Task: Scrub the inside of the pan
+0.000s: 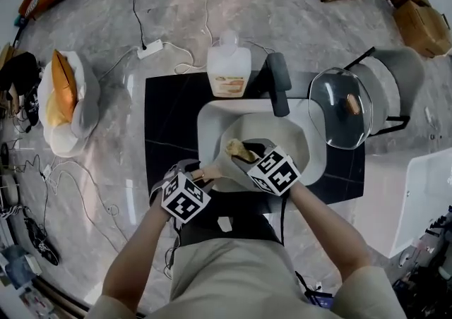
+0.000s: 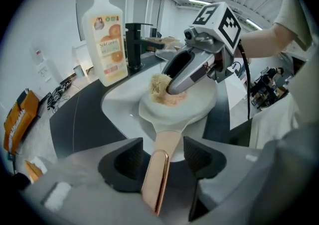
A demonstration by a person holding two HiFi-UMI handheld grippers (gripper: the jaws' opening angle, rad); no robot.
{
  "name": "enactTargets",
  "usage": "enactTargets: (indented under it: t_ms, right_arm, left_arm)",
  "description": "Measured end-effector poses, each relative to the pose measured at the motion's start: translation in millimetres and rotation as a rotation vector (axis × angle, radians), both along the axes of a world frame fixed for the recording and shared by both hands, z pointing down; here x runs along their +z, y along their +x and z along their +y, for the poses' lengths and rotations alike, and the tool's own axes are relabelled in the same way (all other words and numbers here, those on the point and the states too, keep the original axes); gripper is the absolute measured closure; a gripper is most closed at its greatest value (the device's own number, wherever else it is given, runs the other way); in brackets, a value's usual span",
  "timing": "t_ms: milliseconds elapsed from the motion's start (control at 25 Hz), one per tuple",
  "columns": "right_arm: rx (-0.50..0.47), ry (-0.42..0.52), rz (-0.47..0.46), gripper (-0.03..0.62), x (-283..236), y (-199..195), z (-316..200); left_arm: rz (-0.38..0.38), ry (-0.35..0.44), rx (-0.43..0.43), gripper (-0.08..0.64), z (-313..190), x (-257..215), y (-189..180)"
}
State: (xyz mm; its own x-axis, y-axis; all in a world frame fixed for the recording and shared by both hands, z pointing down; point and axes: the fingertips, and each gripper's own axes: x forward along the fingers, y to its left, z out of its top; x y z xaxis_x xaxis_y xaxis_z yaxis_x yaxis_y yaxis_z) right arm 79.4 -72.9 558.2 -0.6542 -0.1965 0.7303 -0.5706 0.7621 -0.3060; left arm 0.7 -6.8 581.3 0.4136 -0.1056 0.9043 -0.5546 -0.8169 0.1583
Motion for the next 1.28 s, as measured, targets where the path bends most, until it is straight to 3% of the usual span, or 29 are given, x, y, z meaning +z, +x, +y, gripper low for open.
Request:
enactTargets:
  t_ms: [240, 480, 720, 1000, 1160, 1280]
  right_arm:
    - [-0.021, -0.113, 0.033, 0.414, 43, -5, 2]
    - [-0.084, -0.160, 0.051, 0.414, 79, -11, 6]
    - [-0.143, -0.094, 0.071, 0.414, 104, -11, -9]
    - [-0.124, 0.020, 0.186, 0.419, 140, 0, -43]
    - [-0.071, 0.067, 0.360, 0.422, 162, 40, -63]
    - [-0.015, 0.035, 0.430, 0.422, 173, 70, -73]
  left_arm:
    - [-0.071, -0.048, 0.032, 0.298, 9, 32, -11]
    - [-0.106, -0.028, 0.041, 0.327, 7, 40, -15]
    - [-0.118, -0.031, 0.054, 0.327, 8, 41, -14]
    - [-0.140, 0.032, 0.064, 0.331, 8, 42, -15]
    - [-0.131, 0.028, 0.055, 0.331, 7, 41, -15]
    - [-0.127, 0.031, 0.056, 0.331, 6, 42, -15]
